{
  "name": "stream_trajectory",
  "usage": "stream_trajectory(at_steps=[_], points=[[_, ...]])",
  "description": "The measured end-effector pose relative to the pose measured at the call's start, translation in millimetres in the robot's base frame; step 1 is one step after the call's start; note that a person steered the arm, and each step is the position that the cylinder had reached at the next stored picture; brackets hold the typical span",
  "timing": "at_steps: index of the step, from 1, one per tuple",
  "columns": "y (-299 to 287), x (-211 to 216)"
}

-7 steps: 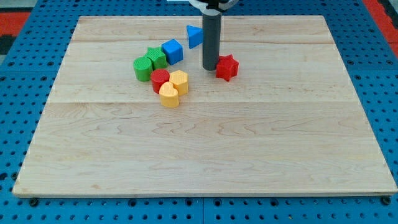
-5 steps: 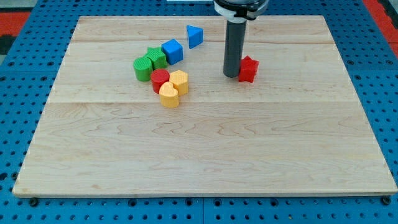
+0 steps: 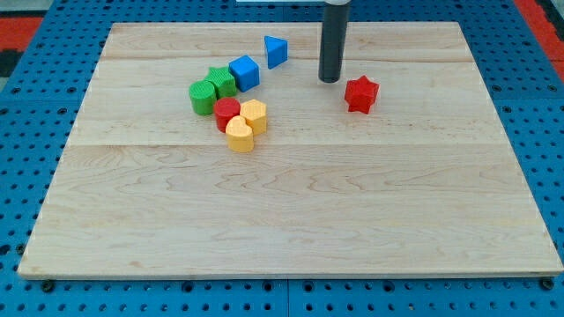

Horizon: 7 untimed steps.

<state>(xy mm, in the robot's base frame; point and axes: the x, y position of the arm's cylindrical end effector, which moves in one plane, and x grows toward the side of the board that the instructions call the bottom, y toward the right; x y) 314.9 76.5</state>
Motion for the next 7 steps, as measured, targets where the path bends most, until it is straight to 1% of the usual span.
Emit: stream_trajectory(at_steps=[2,3,5,7], points=[[49.4,-0.1],[44.8,-10.1],[-45.9,-33.3],[-171.0,-72.8]])
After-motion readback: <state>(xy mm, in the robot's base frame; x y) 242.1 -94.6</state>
